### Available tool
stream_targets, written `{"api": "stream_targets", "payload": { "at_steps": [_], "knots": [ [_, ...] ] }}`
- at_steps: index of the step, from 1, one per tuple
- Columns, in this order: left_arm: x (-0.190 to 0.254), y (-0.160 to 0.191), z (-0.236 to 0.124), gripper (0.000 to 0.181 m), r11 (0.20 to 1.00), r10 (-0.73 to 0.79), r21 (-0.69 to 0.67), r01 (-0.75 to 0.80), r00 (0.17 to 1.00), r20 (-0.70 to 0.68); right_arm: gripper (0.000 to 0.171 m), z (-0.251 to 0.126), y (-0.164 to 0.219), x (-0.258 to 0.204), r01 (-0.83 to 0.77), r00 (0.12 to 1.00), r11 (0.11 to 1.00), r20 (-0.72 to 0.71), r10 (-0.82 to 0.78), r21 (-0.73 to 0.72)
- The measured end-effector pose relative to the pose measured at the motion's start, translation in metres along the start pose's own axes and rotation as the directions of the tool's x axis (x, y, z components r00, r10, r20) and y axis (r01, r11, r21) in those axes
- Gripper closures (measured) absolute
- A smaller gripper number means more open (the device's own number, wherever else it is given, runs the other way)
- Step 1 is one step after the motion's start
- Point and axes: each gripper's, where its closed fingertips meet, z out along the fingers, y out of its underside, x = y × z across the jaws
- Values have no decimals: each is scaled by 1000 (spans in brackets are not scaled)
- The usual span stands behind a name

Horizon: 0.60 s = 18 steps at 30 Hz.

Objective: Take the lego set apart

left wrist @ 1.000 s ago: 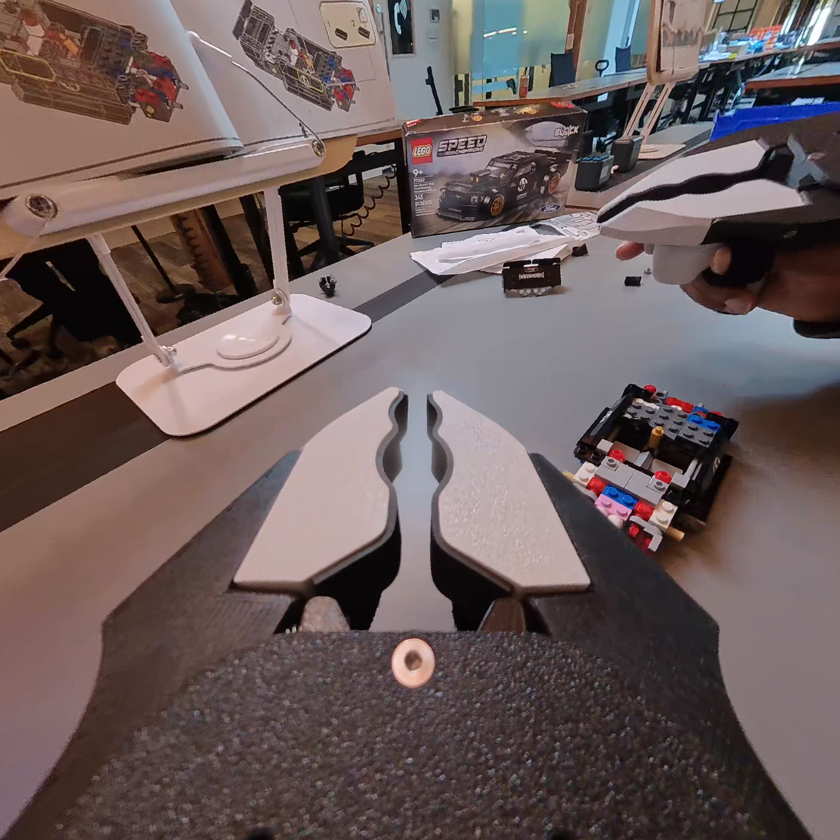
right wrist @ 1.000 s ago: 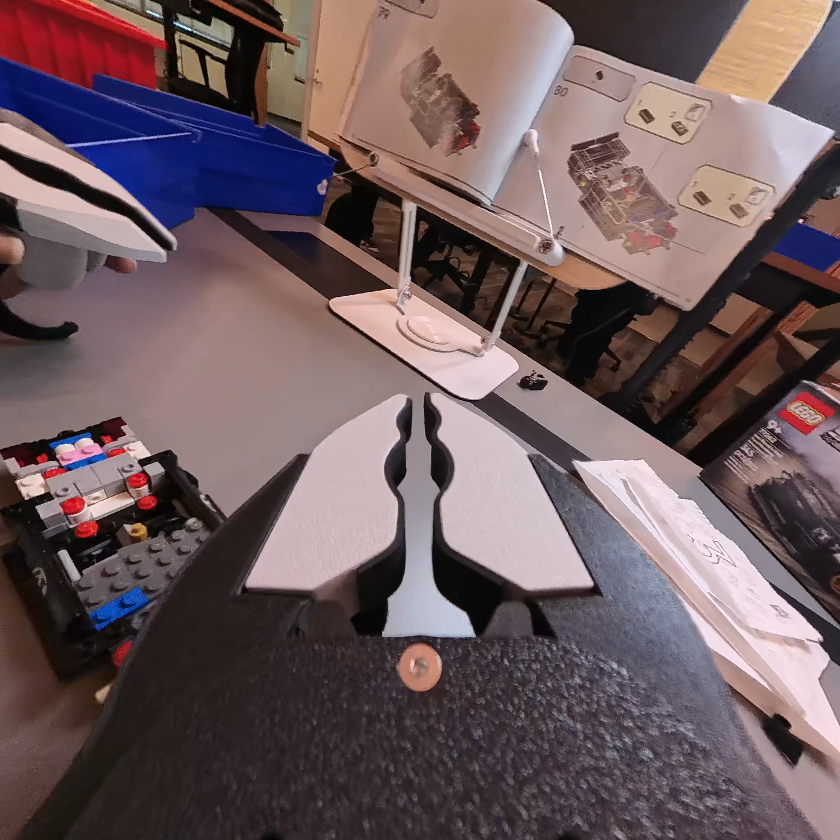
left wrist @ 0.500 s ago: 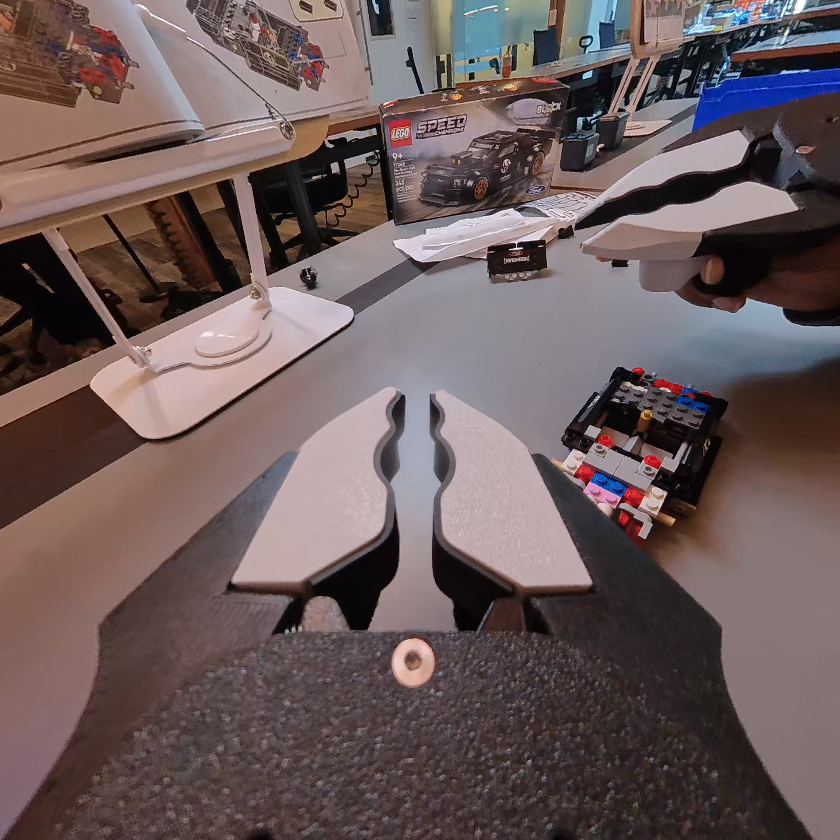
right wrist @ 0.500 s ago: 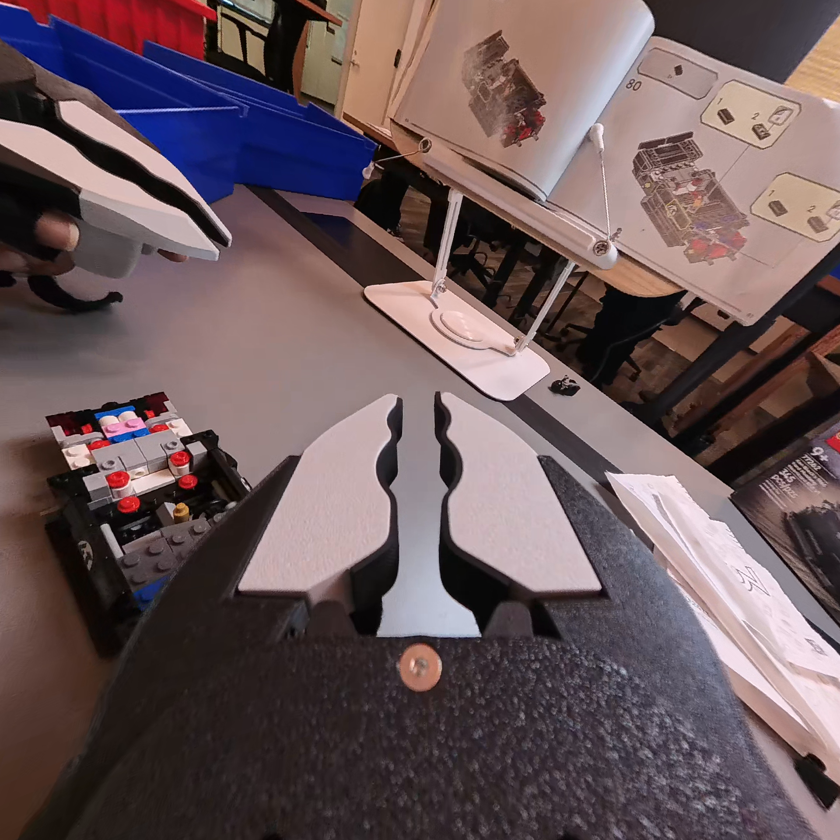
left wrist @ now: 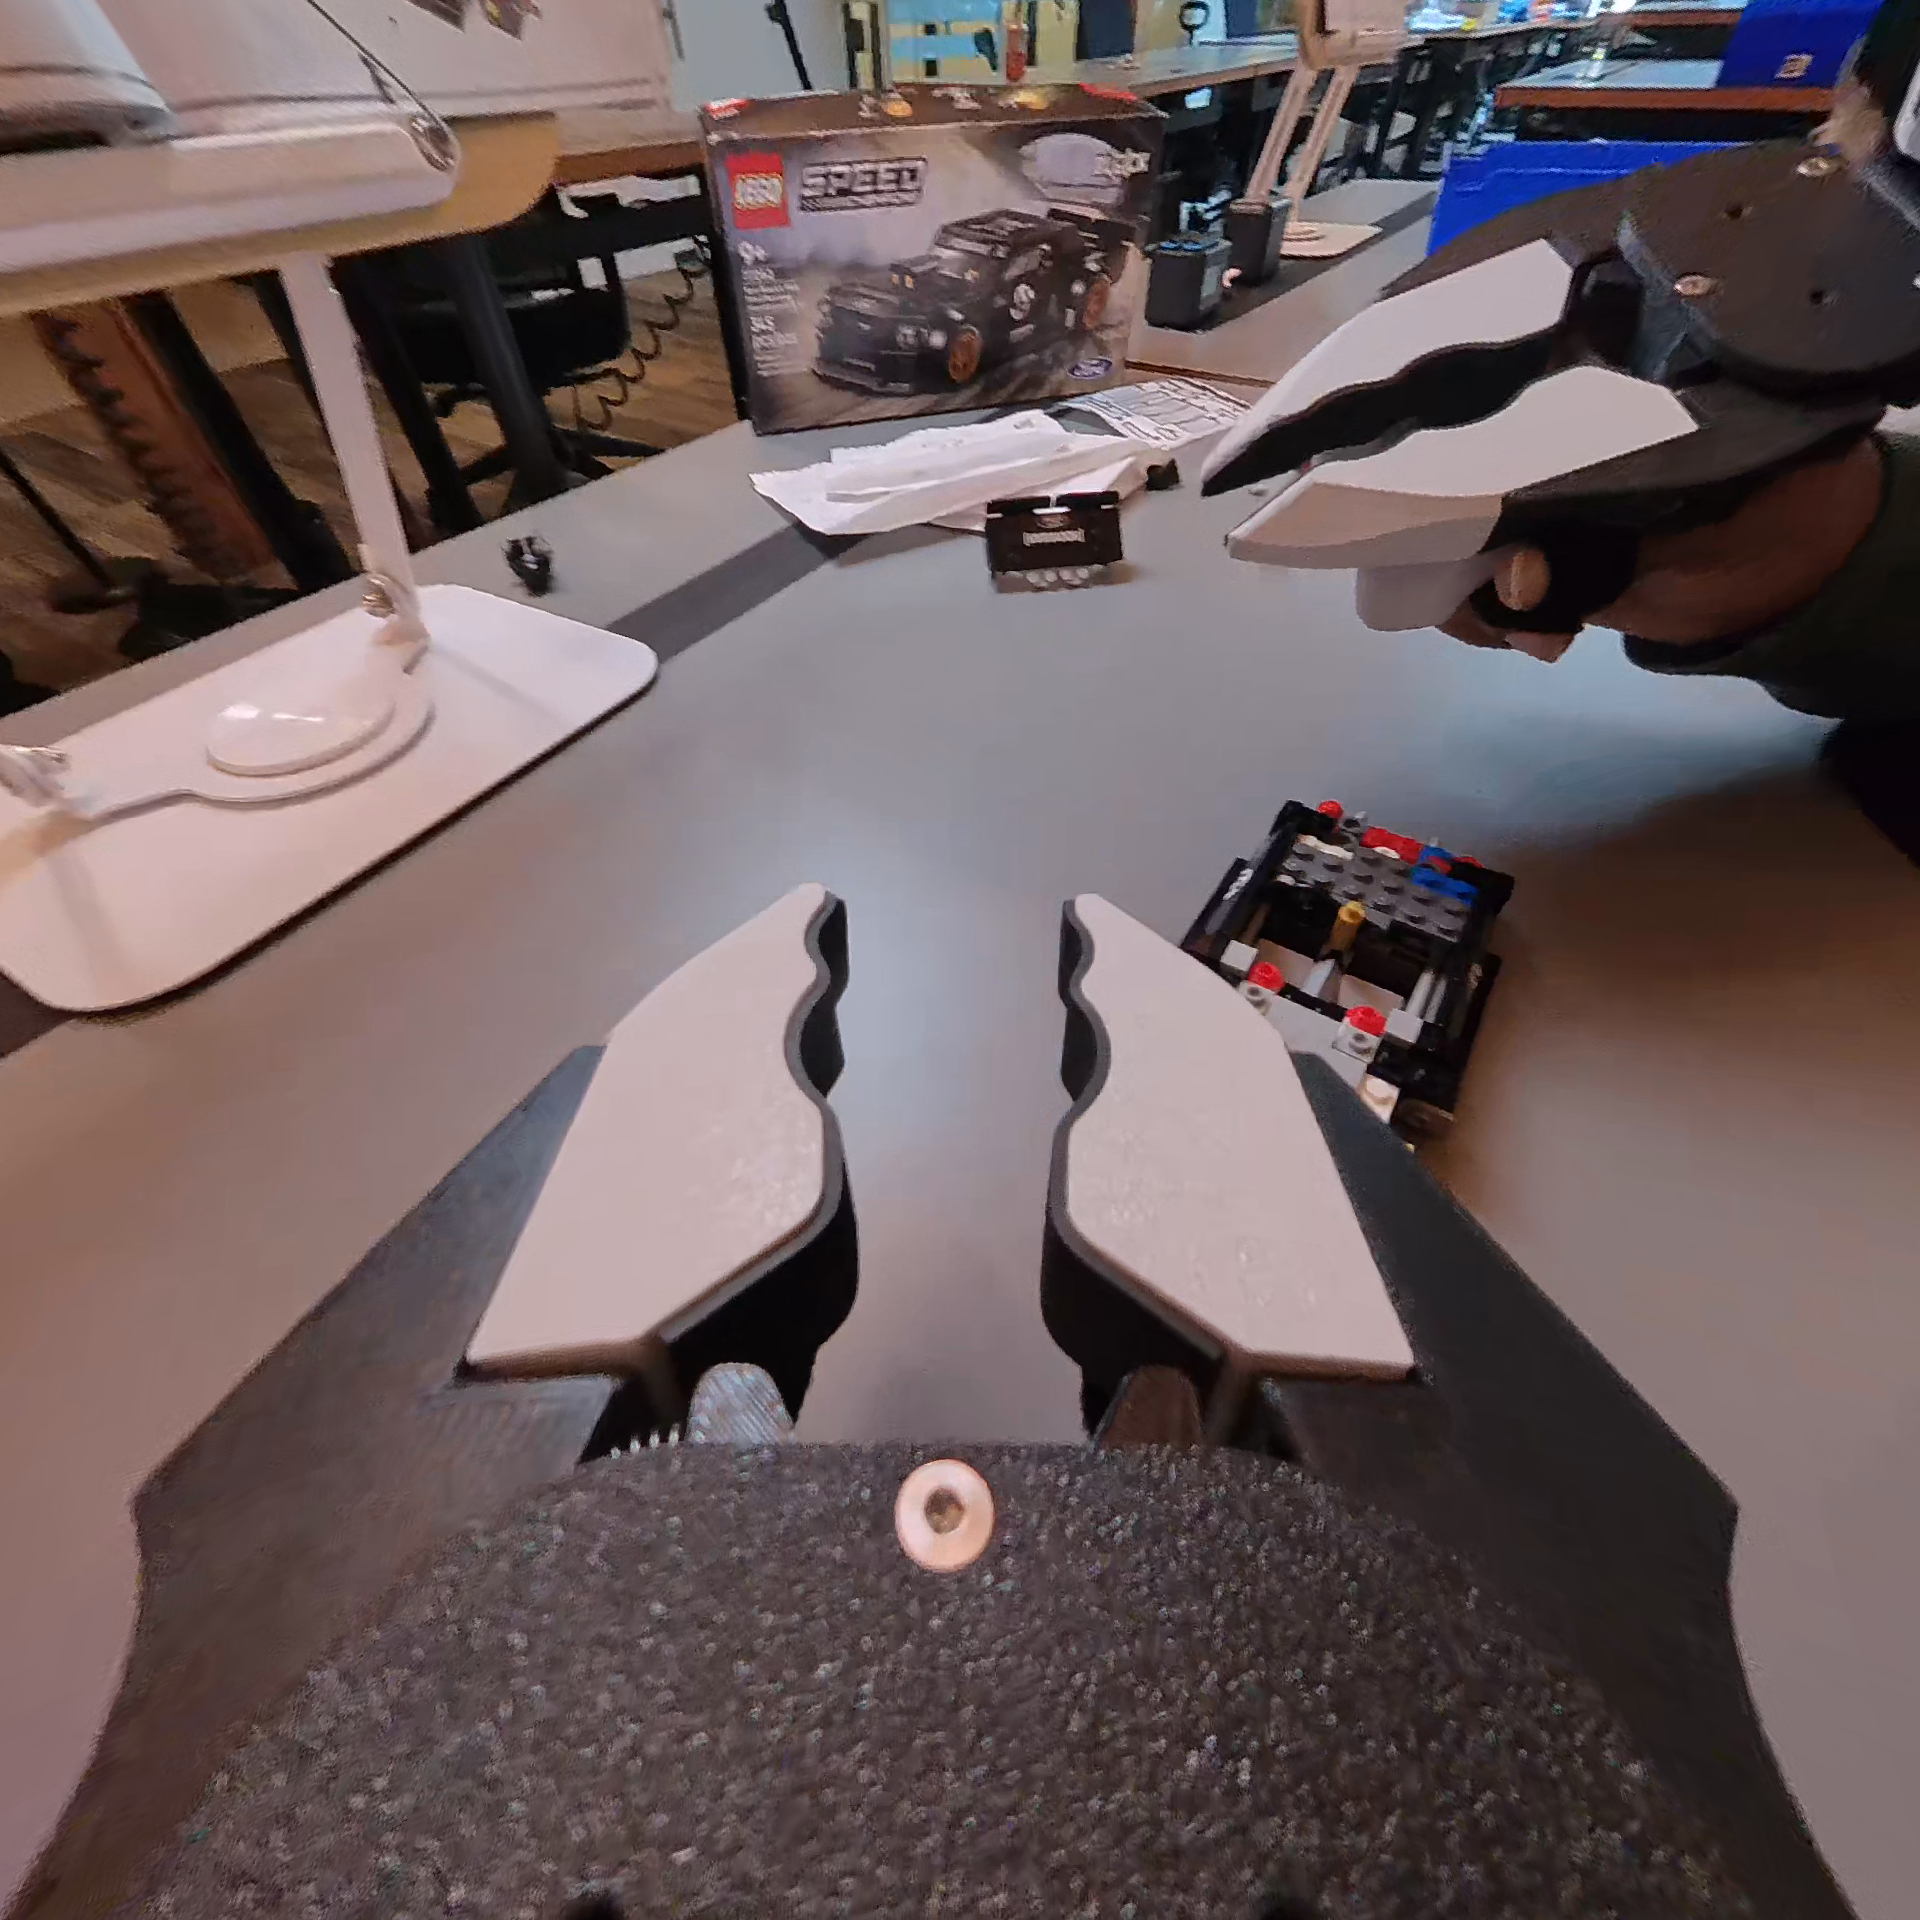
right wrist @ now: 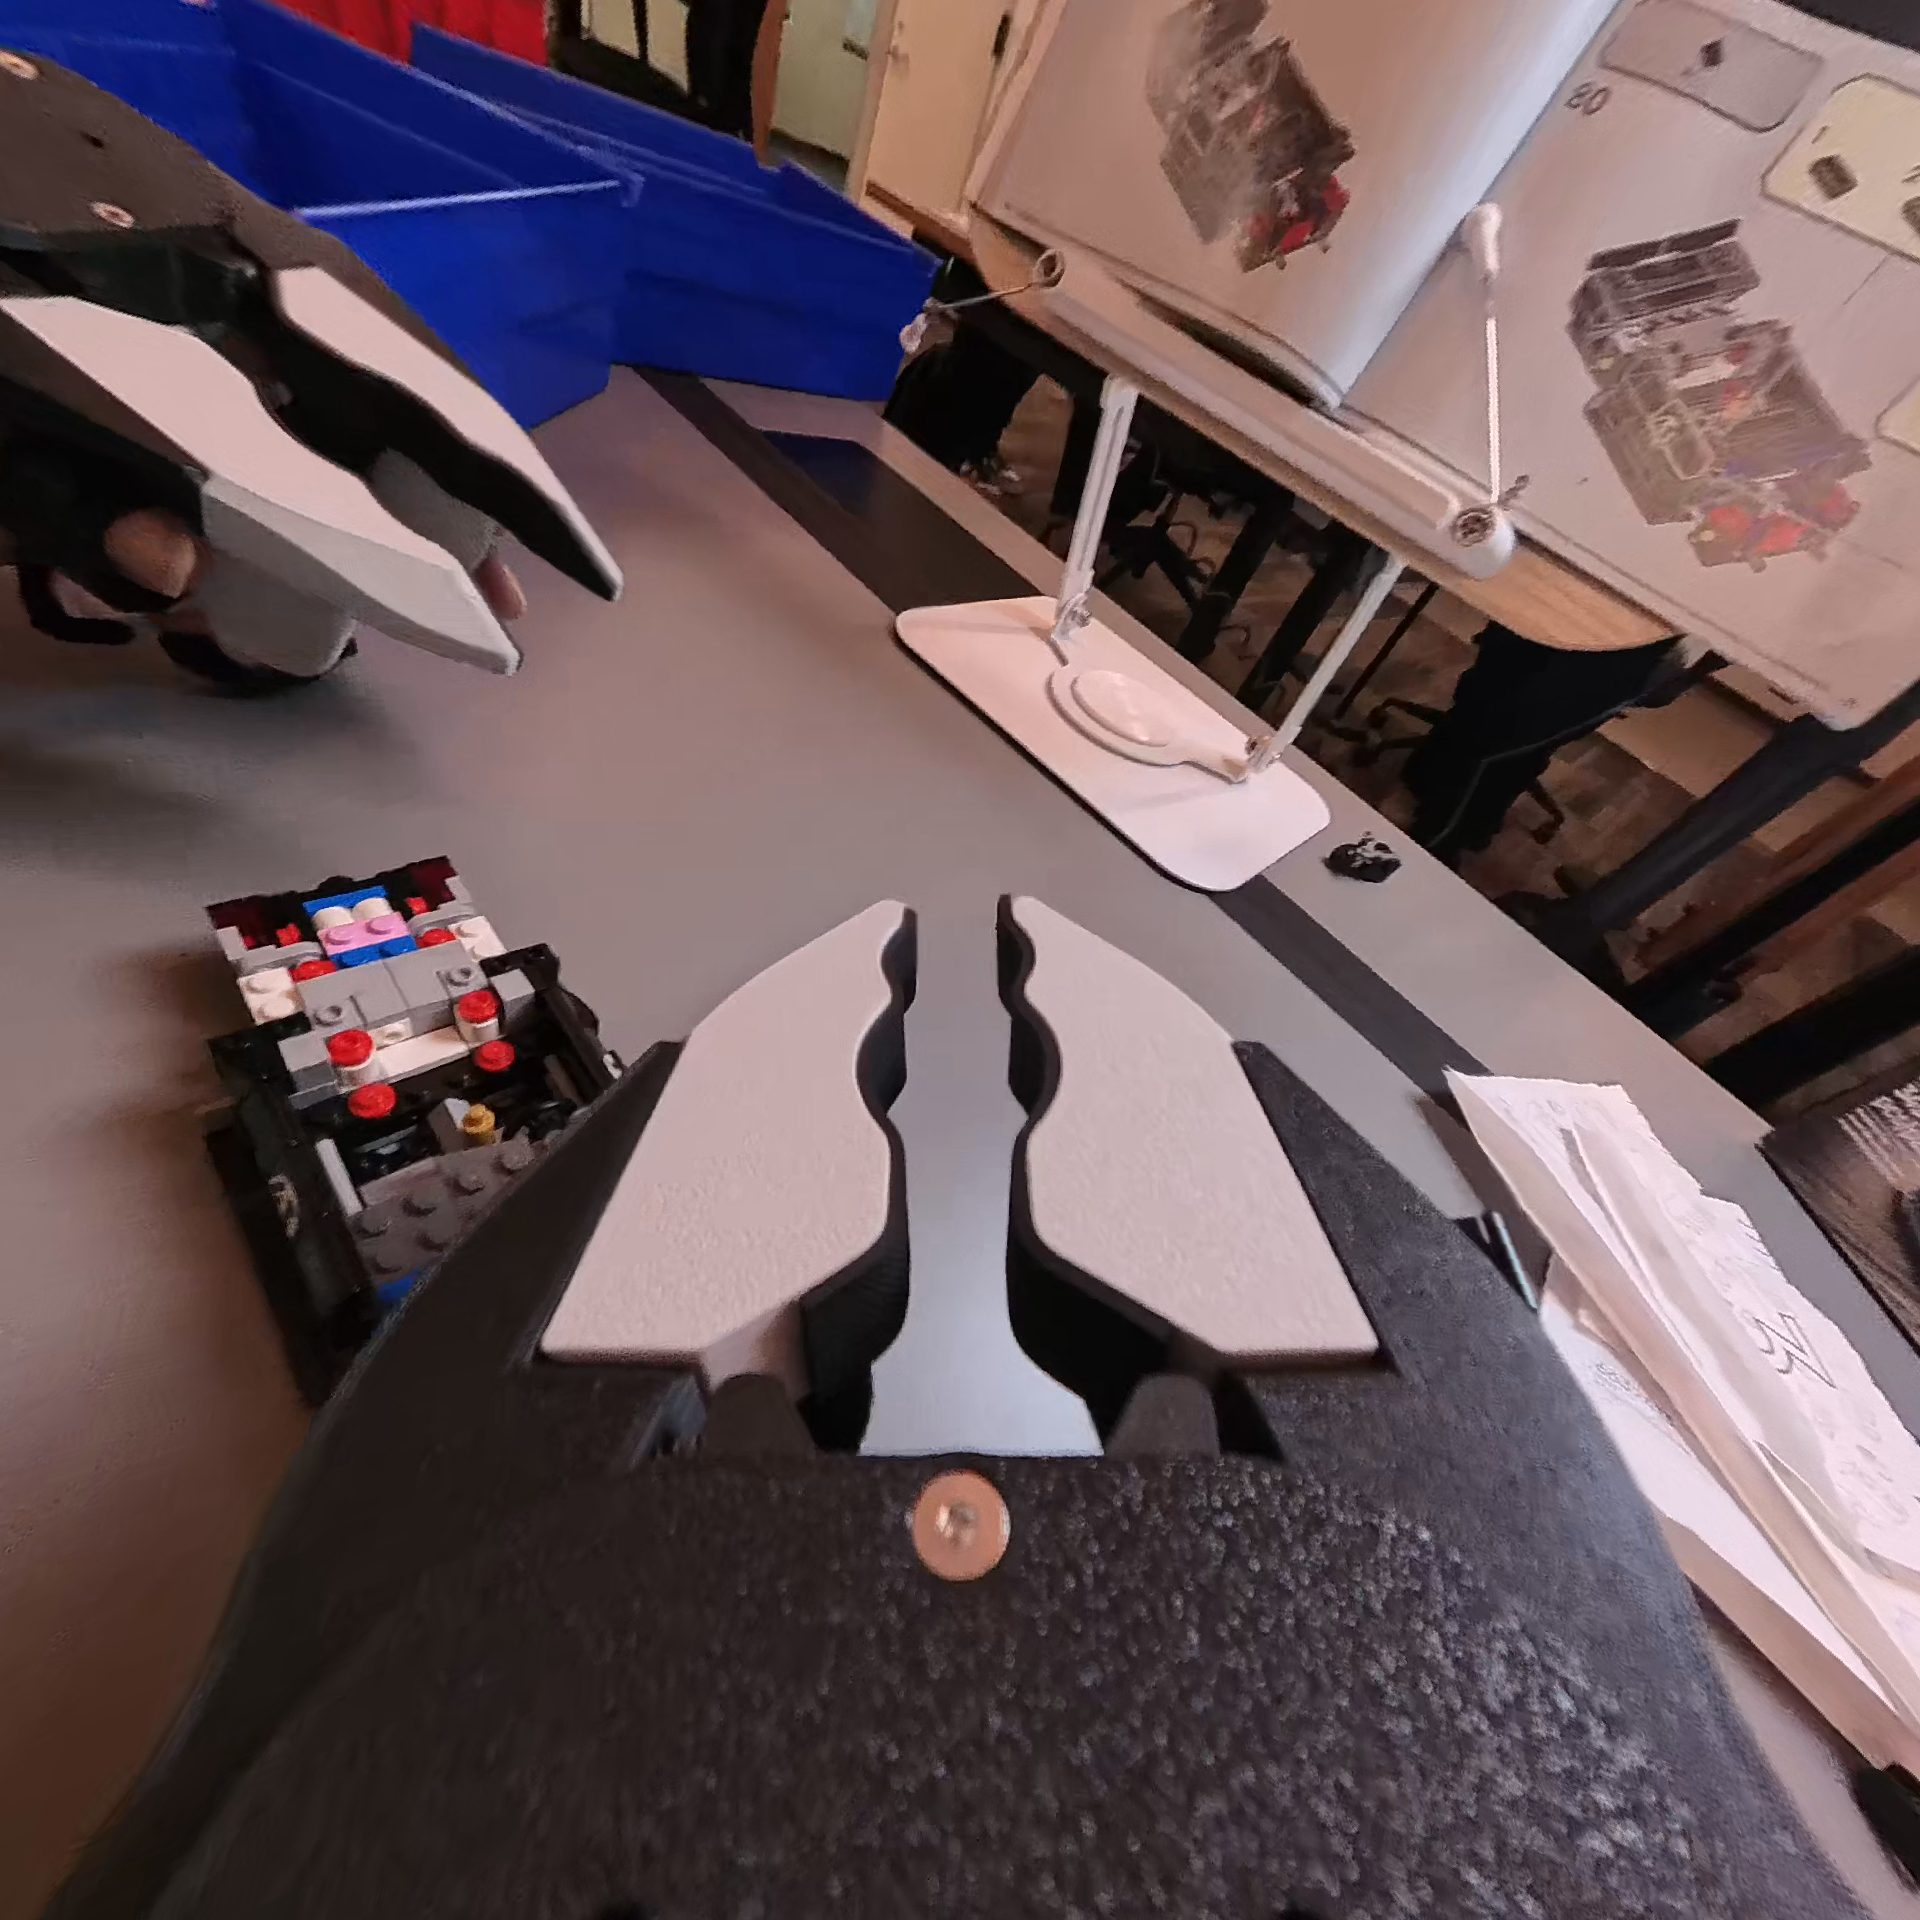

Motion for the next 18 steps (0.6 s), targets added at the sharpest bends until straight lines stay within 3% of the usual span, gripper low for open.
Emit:
{"api": "stream_targets", "payload": {
  "at_steps": [5, 11, 18],
  "knots": [
    [26, 7, 8, 132, 998, 36, -48, -41, 993, -117, 151, -4, 2, -31, 75, 982, 995, 178, -62, -64],
    [63, 21, 14, 120, 983, 113, -112, -148, 957, -267, 151, -30, 12, -89, 207, 858, 971, 500, -119, -123],
    [79, 32, 19, 115, 955, 195, -162, -250, 935, -296, 152, -35, 50, -116, 472, 780, 861, 545, -308, -190]
  ]
}}
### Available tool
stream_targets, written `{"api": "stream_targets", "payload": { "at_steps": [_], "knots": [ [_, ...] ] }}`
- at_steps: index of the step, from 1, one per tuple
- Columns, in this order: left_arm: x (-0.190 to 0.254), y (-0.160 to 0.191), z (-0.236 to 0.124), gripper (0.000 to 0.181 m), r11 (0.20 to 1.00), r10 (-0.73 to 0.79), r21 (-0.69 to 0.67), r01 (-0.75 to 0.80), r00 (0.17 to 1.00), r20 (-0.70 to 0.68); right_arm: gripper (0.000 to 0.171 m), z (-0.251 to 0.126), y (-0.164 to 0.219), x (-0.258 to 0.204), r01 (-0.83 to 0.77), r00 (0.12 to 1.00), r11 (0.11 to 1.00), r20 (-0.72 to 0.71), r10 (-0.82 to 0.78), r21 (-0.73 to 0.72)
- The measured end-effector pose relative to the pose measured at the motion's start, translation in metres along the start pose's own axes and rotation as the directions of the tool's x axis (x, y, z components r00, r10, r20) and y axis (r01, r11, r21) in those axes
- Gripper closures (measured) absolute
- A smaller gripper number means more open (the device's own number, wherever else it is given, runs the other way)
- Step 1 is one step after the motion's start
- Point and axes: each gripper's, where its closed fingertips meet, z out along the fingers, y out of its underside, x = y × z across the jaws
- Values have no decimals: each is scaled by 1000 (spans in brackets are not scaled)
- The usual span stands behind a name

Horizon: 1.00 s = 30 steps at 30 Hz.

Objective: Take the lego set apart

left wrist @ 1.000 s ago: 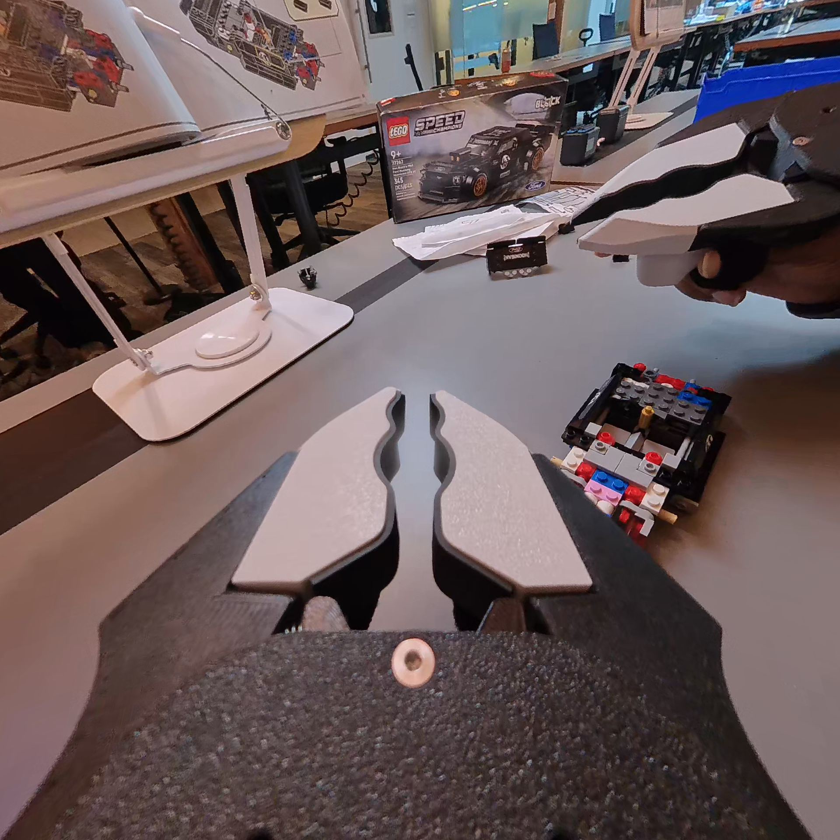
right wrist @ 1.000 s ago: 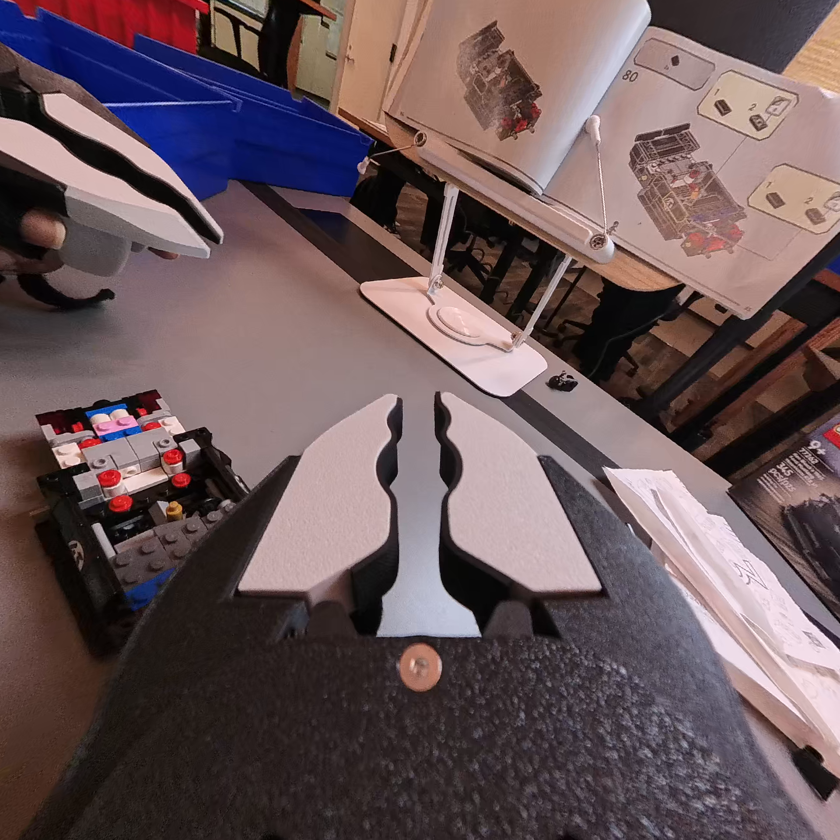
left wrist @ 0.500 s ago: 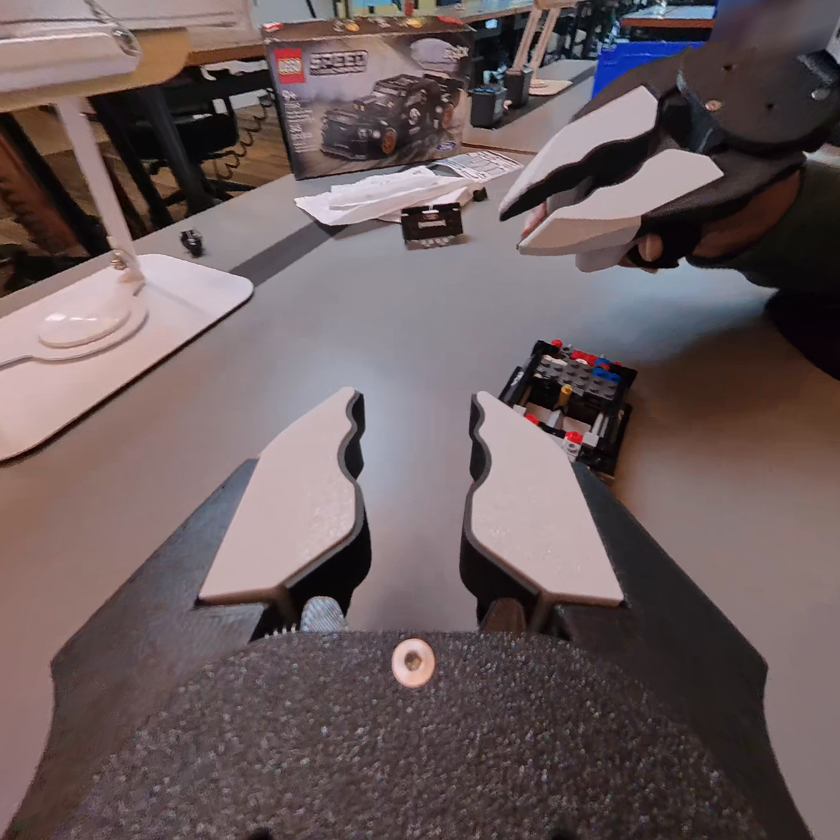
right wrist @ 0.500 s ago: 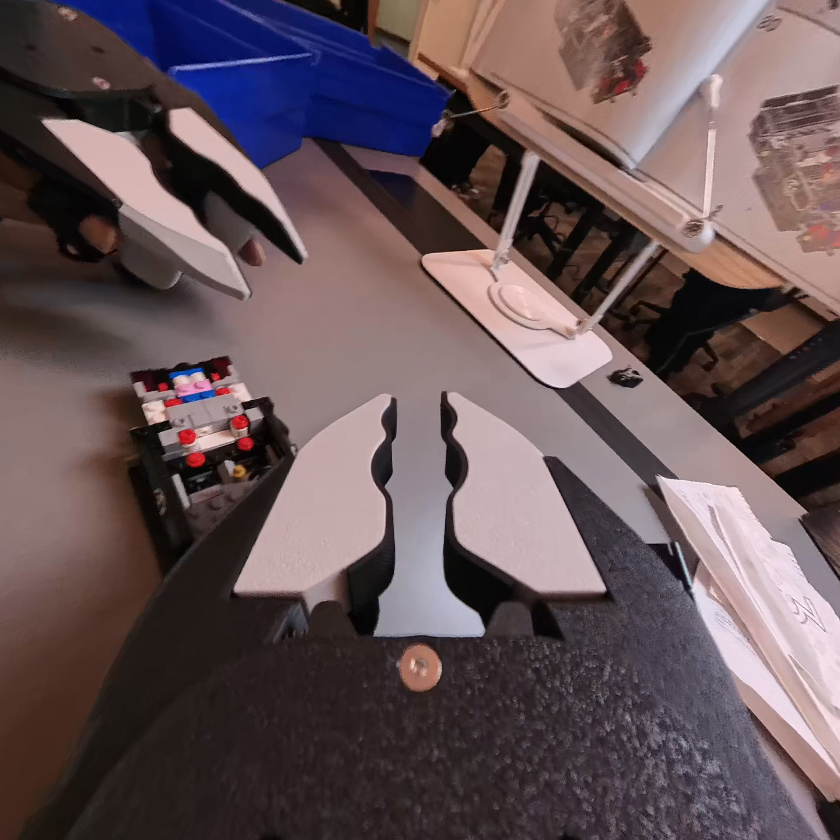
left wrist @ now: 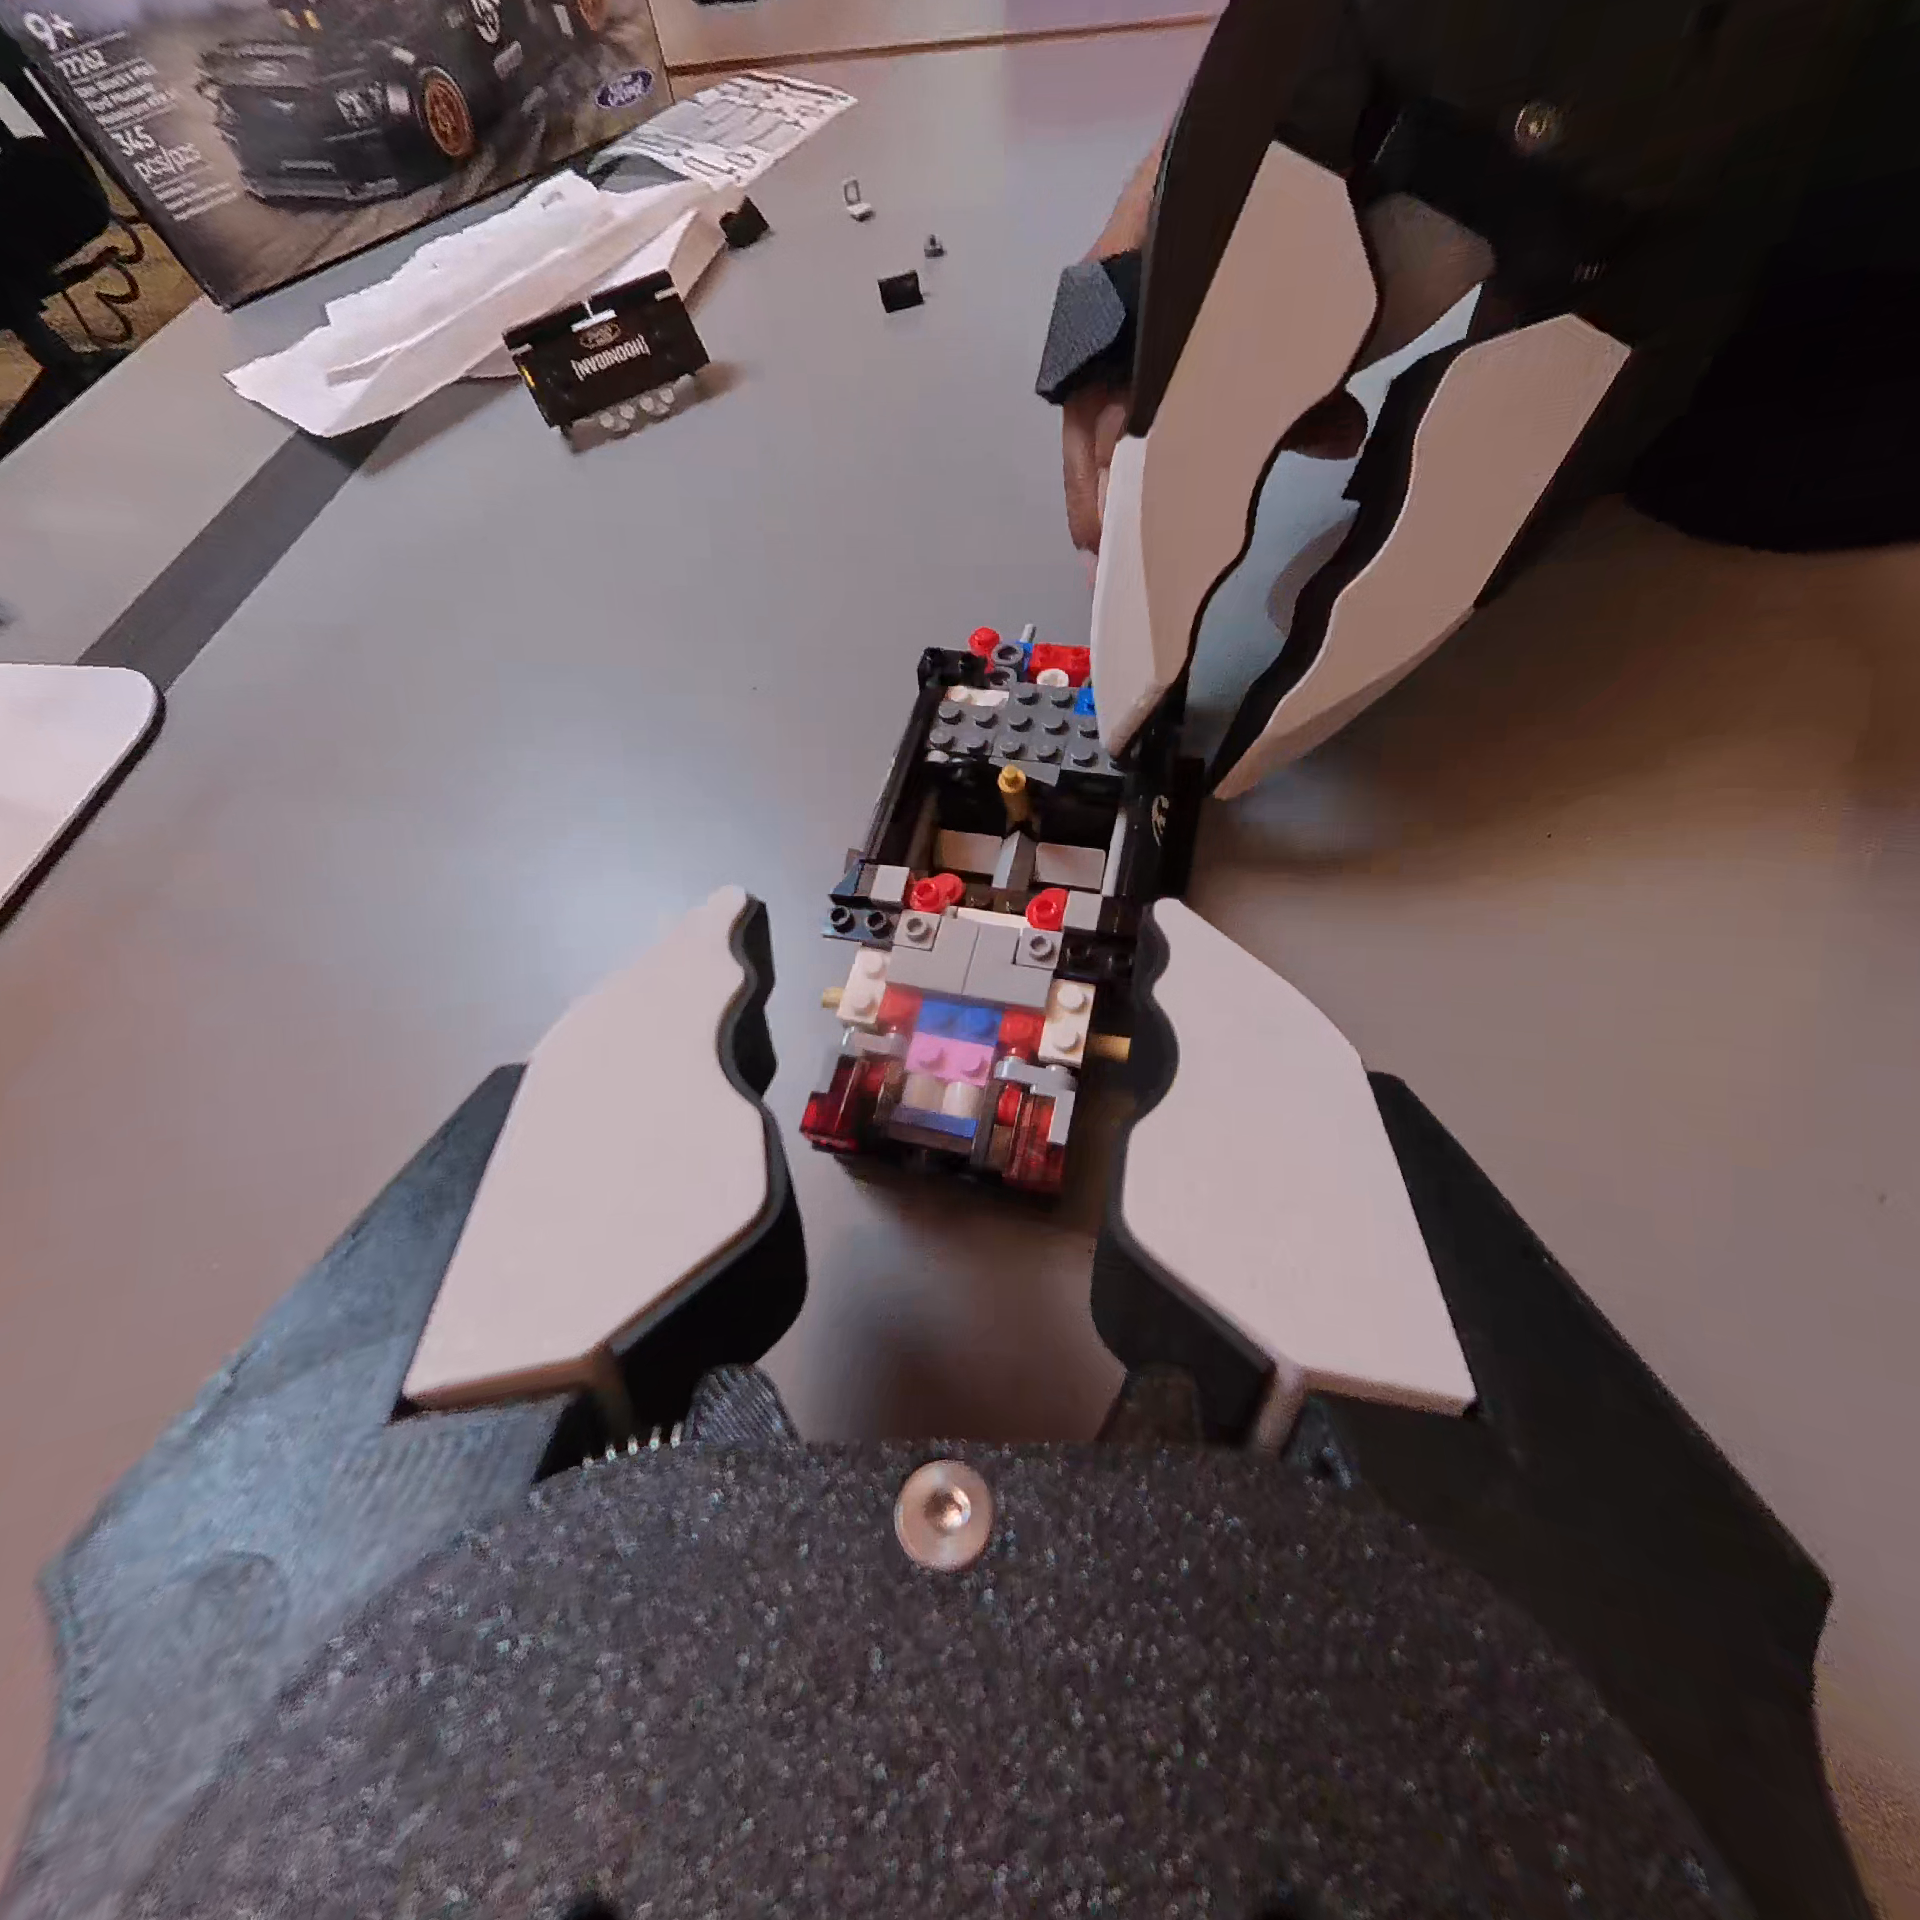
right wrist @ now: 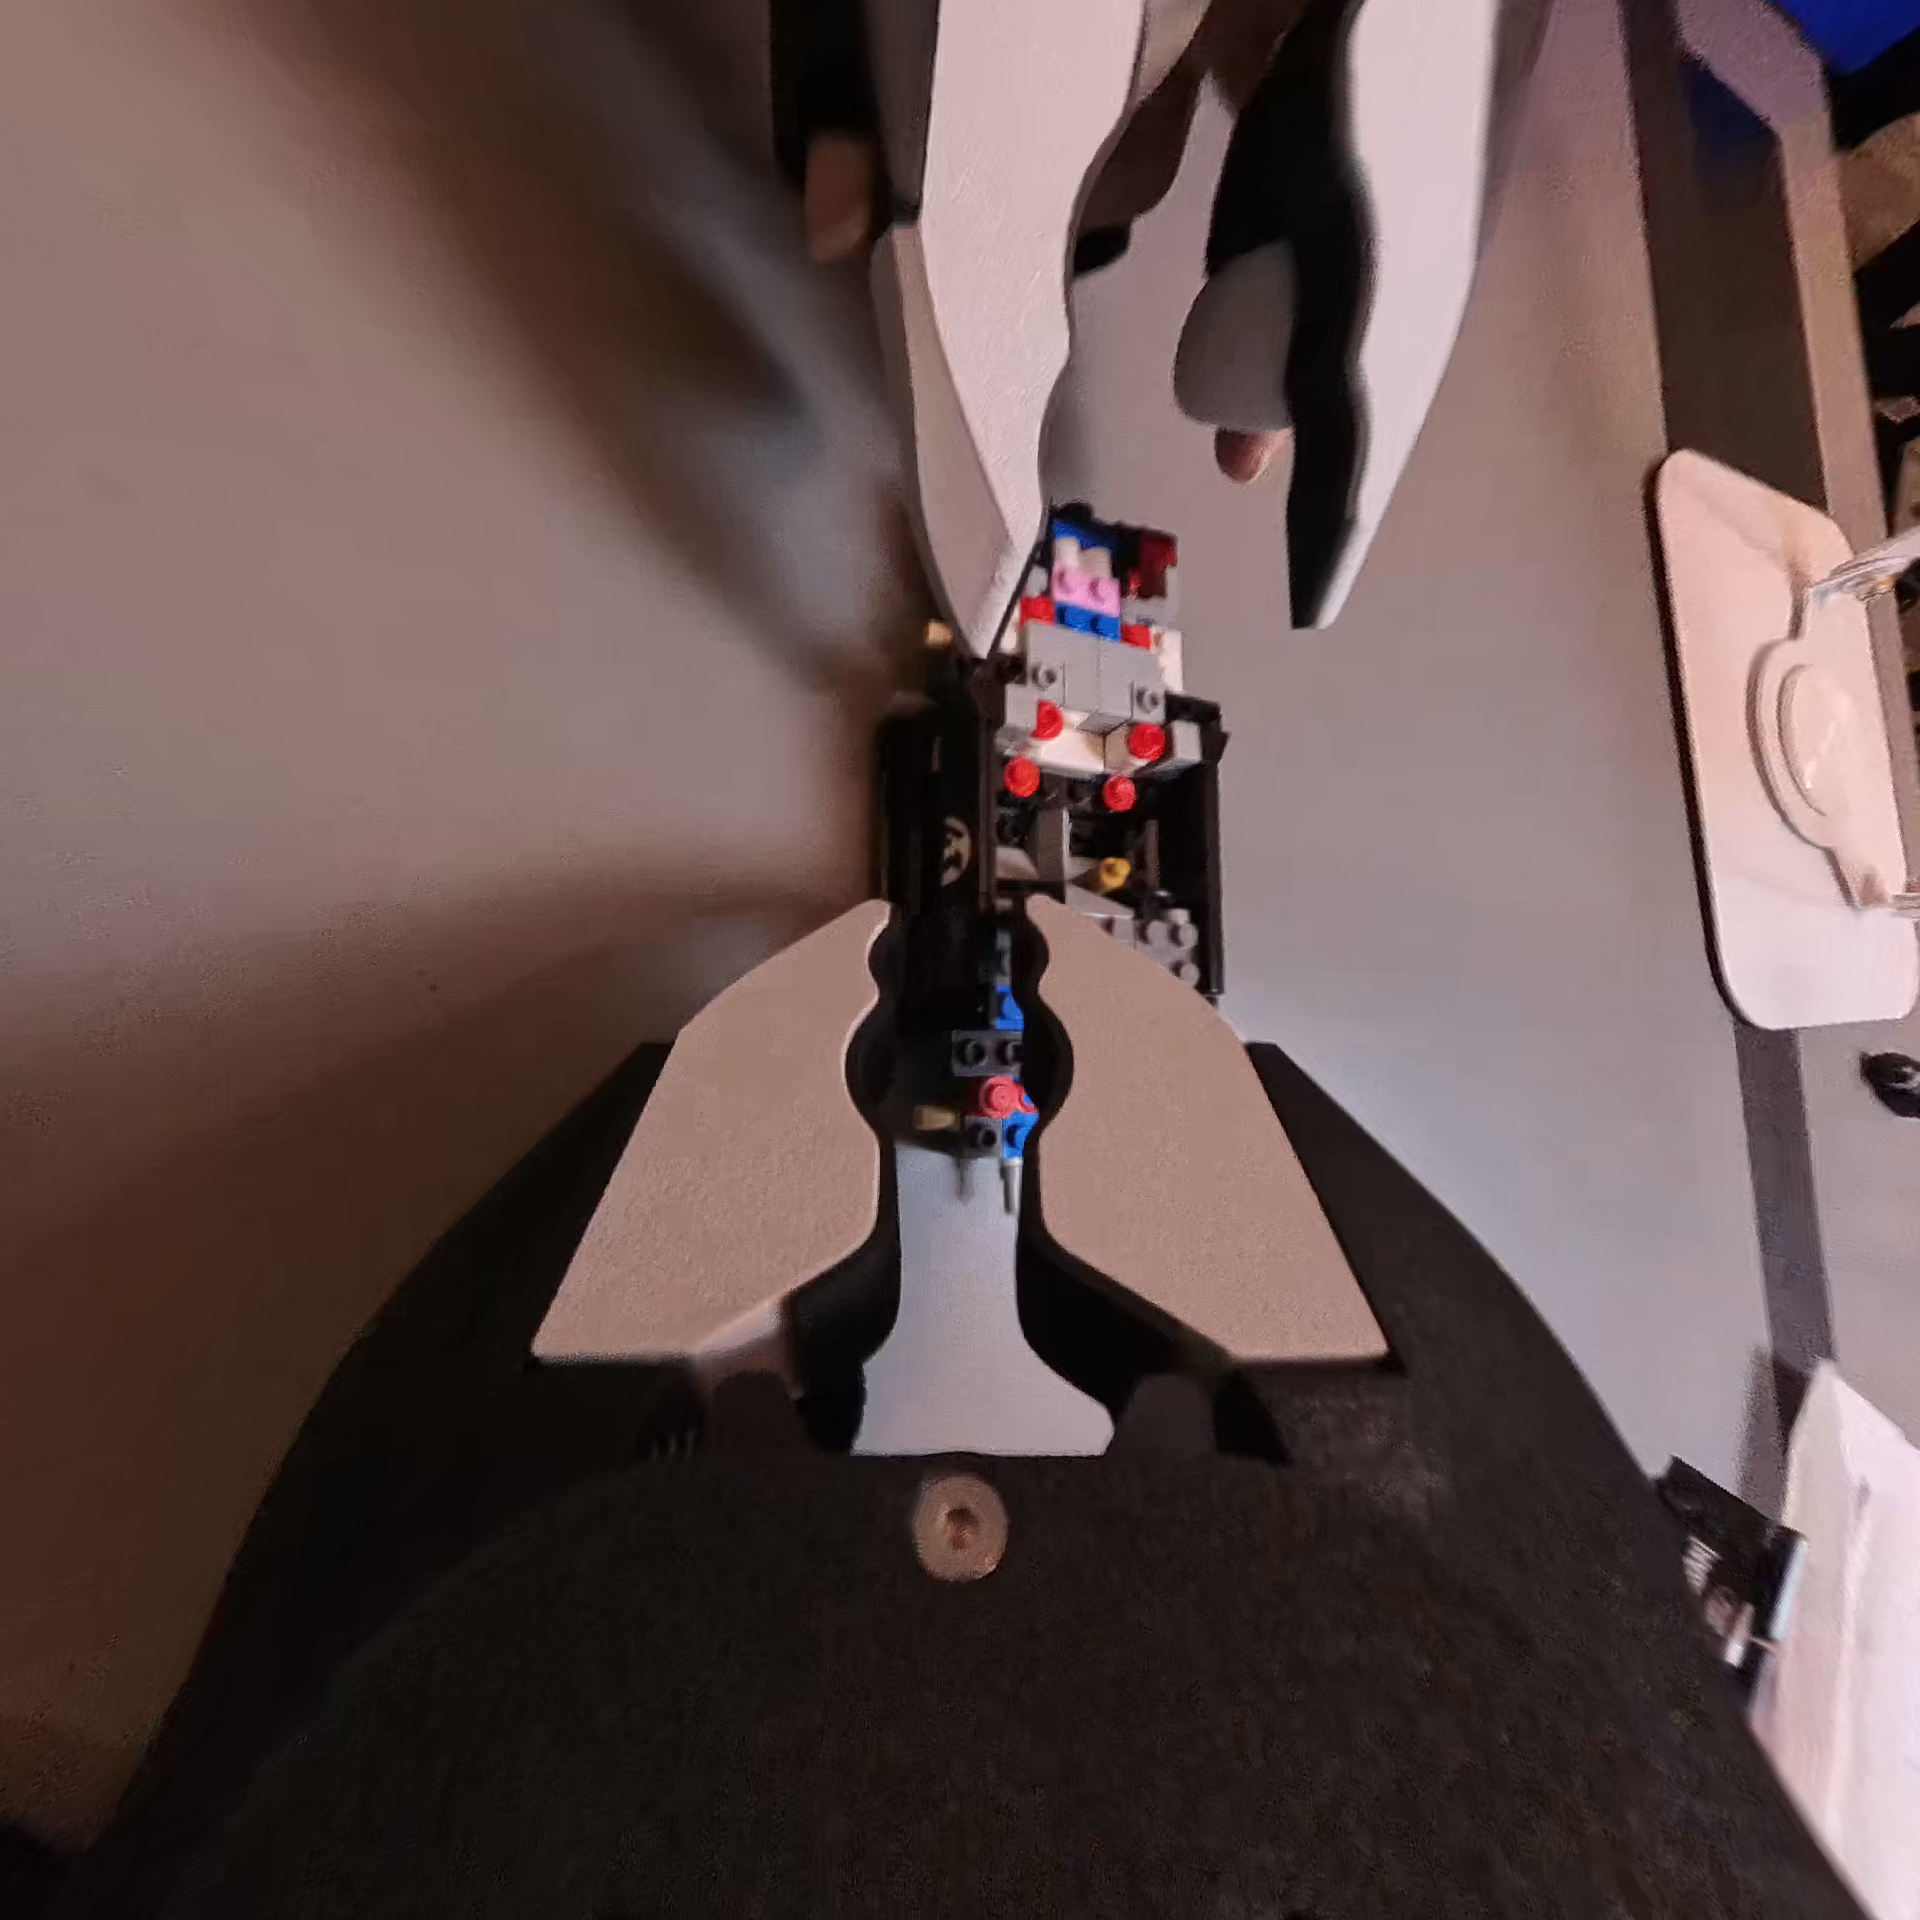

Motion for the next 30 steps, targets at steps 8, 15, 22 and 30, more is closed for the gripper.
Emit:
{"api": "stream_targets", "payload": {
  "at_steps": [8, 15, 22, 30],
  "knots": [
    [4, 8, 16, 107, 992, 82, -102, -75, 994, 70, 155, 1, 7, 9, 235, 948, 966, -197, -252, -106],
    [9, 8, 28, 108, 984, 108, -149, -97, 992, 70, 158, 4, 2, 12, 364, 854, 924, -353, -382, -119],
    [10, 8, 29, 115, 985, 107, -145, -97, 992, 64, 161, 4, -5, 9, 274, 908, 961, -322, -268, -28],
    [11, 7, 26, 116, 988, 97, -126, -89, 994, 58, 161, 3, -8, 7, 164, 951, 985, -273, -142, 59]
  ]
}}
